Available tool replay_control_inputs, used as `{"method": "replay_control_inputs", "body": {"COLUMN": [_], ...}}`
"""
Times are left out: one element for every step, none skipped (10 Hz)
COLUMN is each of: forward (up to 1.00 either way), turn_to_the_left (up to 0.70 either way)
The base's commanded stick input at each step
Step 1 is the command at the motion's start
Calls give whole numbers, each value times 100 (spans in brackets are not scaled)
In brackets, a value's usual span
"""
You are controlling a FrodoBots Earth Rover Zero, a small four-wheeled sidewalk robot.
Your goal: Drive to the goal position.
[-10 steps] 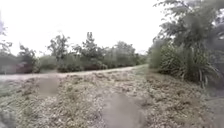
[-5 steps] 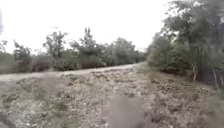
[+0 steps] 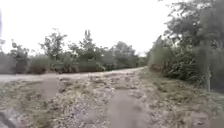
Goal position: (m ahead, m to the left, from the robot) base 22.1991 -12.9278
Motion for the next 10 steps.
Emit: {"method": "replay_control_inputs", "body": {"forward": [70, 70, 70, 70, 70, 70, 70, 70, 70, 70], "turn_to_the_left": [0, 0, 0, 0, 0, 0, 0, 0, 0, 0]}}
